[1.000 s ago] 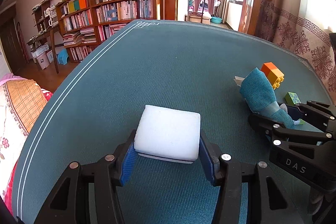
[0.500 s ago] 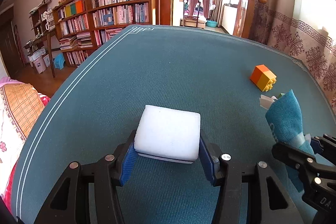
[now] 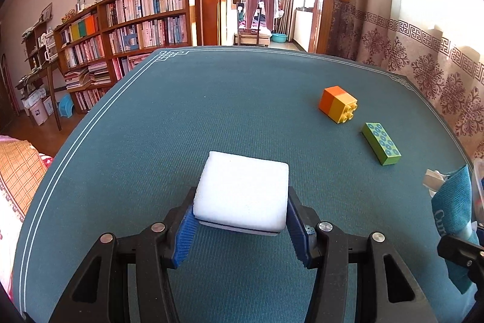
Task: Organize objects
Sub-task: 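Carry the towel roll into the bowl with the right tool while left holds sponge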
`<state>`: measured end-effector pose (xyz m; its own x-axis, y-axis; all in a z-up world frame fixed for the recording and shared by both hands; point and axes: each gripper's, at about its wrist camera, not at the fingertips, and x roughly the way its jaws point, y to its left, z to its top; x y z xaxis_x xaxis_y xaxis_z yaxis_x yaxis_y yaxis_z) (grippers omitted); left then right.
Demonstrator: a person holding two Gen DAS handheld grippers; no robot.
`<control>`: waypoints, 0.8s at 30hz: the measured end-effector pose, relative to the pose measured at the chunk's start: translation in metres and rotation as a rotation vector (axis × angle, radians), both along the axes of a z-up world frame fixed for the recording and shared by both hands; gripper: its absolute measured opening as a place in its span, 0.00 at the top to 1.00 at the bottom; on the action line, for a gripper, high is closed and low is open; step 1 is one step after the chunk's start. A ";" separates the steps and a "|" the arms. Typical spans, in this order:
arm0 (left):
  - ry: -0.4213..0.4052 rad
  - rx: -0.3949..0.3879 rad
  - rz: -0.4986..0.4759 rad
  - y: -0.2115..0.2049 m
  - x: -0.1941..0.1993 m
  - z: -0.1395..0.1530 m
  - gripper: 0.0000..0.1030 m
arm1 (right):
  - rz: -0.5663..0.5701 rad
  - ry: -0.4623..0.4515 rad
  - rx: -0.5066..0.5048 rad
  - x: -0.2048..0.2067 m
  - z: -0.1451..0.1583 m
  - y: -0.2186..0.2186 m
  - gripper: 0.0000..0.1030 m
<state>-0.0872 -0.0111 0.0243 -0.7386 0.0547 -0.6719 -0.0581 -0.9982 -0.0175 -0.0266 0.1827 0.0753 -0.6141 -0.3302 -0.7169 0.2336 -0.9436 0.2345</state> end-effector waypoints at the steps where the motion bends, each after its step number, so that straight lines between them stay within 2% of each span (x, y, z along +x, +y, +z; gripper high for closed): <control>1: 0.002 -0.004 -0.003 0.002 0.000 0.000 0.45 | -0.011 0.002 -0.005 0.005 0.002 0.003 0.62; 7: 0.005 -0.009 -0.011 0.005 0.002 0.000 0.45 | -0.074 0.011 -0.025 0.020 0.011 0.026 0.62; 24: 0.010 -0.025 -0.003 0.007 0.005 -0.001 0.45 | -0.292 0.124 -0.010 0.077 0.058 0.123 0.62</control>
<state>-0.0823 -0.0043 0.0235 -0.7454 0.0402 -0.6654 -0.0609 -0.9981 0.0079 0.0502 0.3055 0.1333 -0.7668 -0.1337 -0.6278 -0.0196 -0.9728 0.2310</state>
